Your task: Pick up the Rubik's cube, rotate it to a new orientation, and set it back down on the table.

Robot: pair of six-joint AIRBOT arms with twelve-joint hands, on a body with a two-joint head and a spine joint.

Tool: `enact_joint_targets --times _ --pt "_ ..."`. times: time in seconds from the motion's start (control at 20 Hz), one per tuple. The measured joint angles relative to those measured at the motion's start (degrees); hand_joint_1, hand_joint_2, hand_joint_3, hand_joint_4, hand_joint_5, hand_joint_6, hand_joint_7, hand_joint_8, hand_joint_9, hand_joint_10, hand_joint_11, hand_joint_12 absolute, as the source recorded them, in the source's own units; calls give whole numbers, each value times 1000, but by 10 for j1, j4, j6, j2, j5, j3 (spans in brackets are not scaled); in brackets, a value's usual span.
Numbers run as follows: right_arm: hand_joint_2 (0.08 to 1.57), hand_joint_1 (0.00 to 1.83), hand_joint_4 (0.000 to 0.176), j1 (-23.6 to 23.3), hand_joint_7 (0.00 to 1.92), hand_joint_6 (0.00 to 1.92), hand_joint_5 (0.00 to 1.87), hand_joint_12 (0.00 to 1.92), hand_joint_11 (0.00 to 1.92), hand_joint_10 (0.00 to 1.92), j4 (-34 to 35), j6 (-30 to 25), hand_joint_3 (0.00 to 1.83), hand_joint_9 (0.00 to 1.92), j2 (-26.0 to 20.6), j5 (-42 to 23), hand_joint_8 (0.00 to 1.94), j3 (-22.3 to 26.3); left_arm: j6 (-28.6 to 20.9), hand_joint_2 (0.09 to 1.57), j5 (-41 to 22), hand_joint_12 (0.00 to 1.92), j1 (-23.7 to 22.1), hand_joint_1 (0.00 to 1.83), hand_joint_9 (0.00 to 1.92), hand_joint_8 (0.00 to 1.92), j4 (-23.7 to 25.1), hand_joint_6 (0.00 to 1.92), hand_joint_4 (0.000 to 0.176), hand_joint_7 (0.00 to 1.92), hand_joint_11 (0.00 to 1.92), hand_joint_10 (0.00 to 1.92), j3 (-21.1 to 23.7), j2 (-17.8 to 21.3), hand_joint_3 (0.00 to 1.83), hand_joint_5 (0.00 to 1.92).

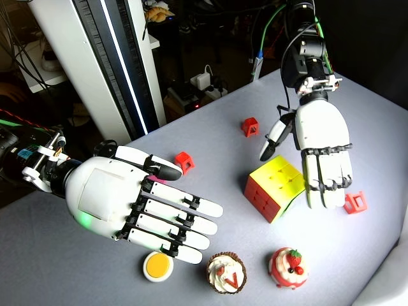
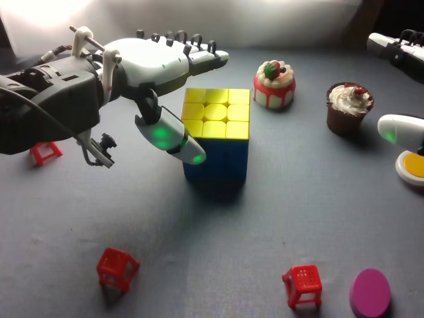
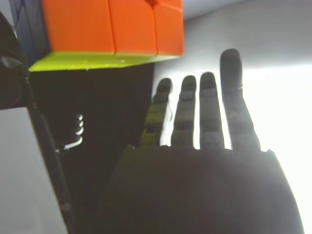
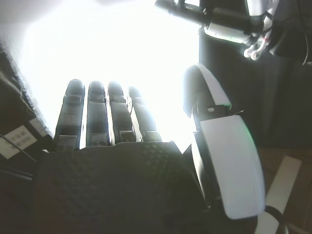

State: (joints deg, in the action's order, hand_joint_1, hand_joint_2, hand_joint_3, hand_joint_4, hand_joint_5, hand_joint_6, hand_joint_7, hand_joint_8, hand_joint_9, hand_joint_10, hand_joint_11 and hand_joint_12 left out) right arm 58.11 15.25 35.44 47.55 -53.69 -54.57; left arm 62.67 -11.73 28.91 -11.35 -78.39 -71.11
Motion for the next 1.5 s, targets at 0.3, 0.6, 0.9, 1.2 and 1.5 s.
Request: enact_joint_targets --times 0.3,0.6,0.9,1.2,1.5 --pt "1353 448 0 0 0 0 0 0 0 0 1 0 2 0 1 0 0 0 44 845 22 35 5 787 0 0 -46 0 101 0 48 0 -14 -18 5 0" --pt "1348 455 0 0 0 0 0 0 0 0 0 0 0 0 1 0 0 0 68 871 31 967 10 808 0 0 -75 0 31 0 0 0 -18 -19 1 0" --pt "1357 454 0 1 0 0 0 0 0 0 2 0 3 0 1 0 0 0 73 923 32 762 12 813 0 0 -84 0 0 0 0 0 -23 -23 0 0" --pt "1366 474 0 4 0 0 0 0 0 0 2 0 6 0 1 0 0 0 73 985 15 1706 12 730 295 153 -85 85 0 584 67 958 -22 -21 0 435" --pt "1374 511 0 4 0 0 0 0 0 0 2 0 5 0 1 0 0 0 73 1025 1 1920 11 872 356 1116 -76 804 0 518 182 1477 -9 -7 5 651"
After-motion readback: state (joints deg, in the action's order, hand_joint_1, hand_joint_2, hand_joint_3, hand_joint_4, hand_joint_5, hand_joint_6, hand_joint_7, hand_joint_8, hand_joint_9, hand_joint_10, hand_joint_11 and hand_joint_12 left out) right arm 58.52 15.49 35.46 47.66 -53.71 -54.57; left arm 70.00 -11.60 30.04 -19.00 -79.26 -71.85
